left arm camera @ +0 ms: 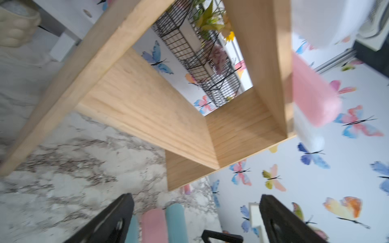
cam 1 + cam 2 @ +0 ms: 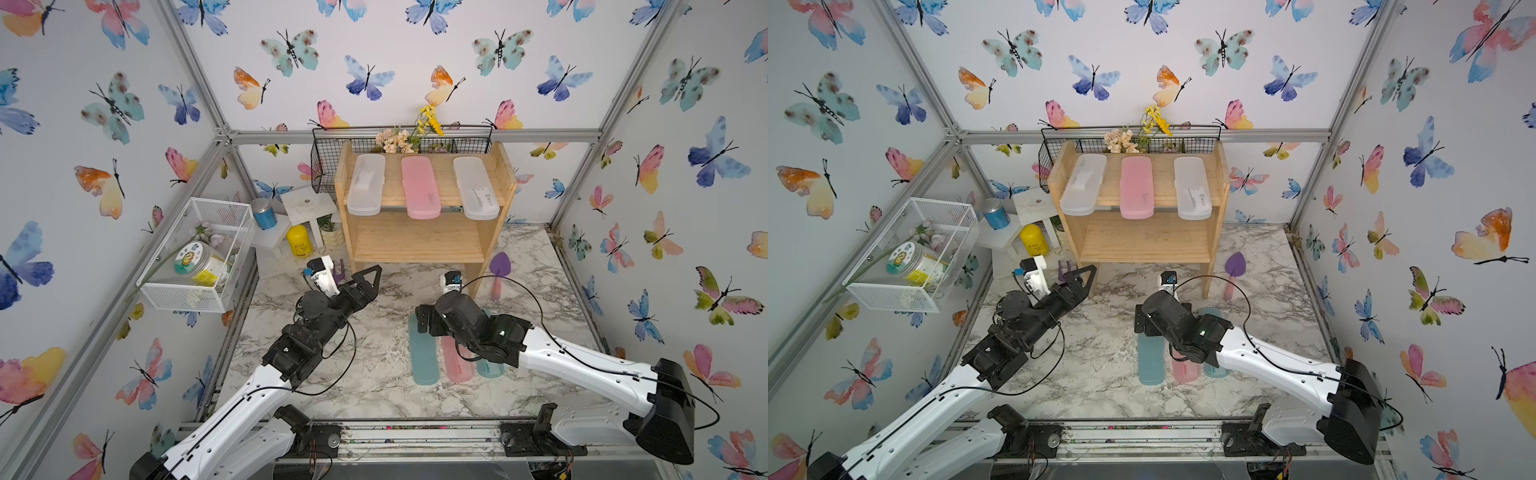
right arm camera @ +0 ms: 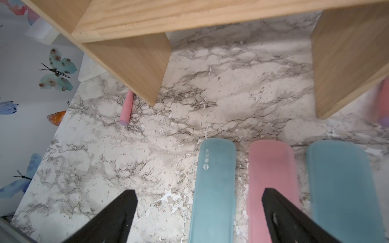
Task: Remove the pencil cases from the shelf
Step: Pick up the pencil case from the shelf.
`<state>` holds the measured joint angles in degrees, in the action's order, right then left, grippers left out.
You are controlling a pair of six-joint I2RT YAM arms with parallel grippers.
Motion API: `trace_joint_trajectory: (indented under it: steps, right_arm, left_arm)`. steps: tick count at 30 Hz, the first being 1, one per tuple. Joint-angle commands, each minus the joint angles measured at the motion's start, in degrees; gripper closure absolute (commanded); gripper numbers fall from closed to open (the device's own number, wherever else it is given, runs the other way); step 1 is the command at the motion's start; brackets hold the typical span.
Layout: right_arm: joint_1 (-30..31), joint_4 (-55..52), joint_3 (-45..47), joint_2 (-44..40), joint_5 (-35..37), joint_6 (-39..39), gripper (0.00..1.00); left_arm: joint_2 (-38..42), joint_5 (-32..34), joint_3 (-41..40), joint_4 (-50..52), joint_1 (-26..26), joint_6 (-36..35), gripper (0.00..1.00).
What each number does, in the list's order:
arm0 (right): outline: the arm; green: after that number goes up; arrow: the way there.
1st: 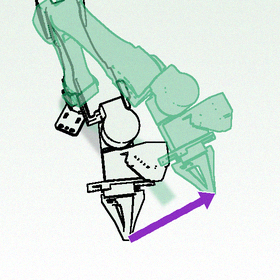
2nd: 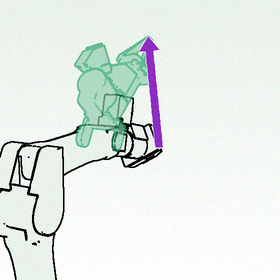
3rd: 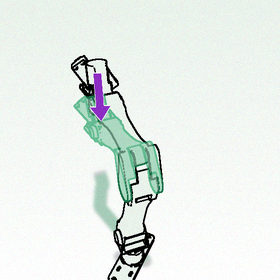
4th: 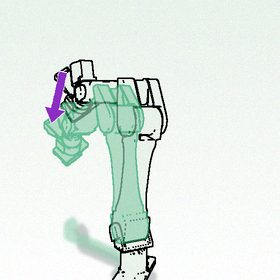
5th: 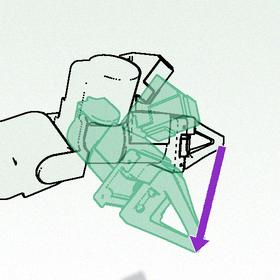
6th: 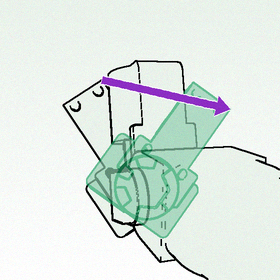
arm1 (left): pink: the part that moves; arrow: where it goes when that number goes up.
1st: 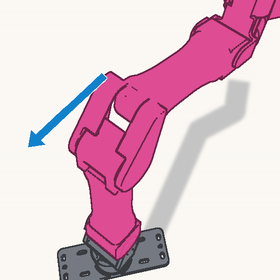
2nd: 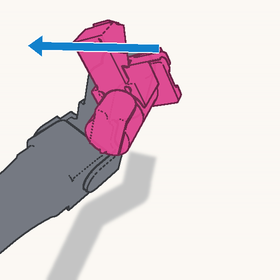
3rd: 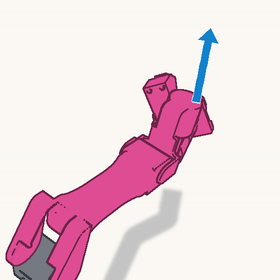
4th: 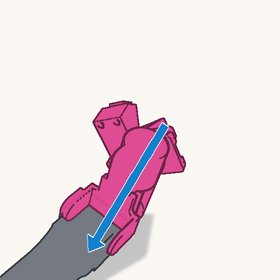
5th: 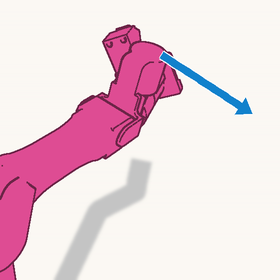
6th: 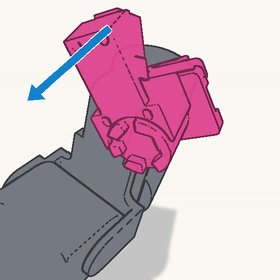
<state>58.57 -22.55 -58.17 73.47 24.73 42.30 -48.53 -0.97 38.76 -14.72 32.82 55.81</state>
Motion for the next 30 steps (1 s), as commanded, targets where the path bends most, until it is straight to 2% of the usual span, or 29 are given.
trace_joint_trajectory:
  steps: [1, 4, 8, 13, 19, 24, 30]
  right_arm:
    - [-1.87, -3.64, 0.46, -1.14, 4.5, -3.0, 0.01]
    - [-4.13, -3.12, 1.03, -2.18, 2.95, -4.19, 0.01]
    - [-5.64, -2.79, 1.3, -2.07, 1.61, -4.95, 0.01]
    - [-6.09, -1.3, 2.59, -1.93, -0.06, -4.69, 0.01]
    - [-6.62, -0.41, 3.29, -1.57, -1.07, -5.02, 0.01]
    - [-6.97, 0.17, 3.5, -1.31, -1.87, -4.86, 0.01]
    - [-7.33, 0.4, 3.86, -1.05, -2.23, -4.95, 0.01]
  left_arm:
    - [-0.22, -7.36, 3.46, -12.18, -2.26, 7.17, 0.01]
    - [-2.42, -7.13, 6.78, -15.25, -3.26, 10.1, 0.01]
    - [-6.22, -6.86, 12.12, -14.55, -3.5, 11.85, 0.01]
    - [-10.13, -5.42, 17.17, -11.92, -4.32, 12.25, 0.01]
    - [-13.45, -4.77, 19.86, -10.91, -7.91, 12.13, 0.0]
    - [-16.45, -5.85, 19.97, -14.29, -10.38, 14.68, 0.06]
    - [-19.13, -6.24, 21.97, -14.35, -11.07, 13.89, 0.16]
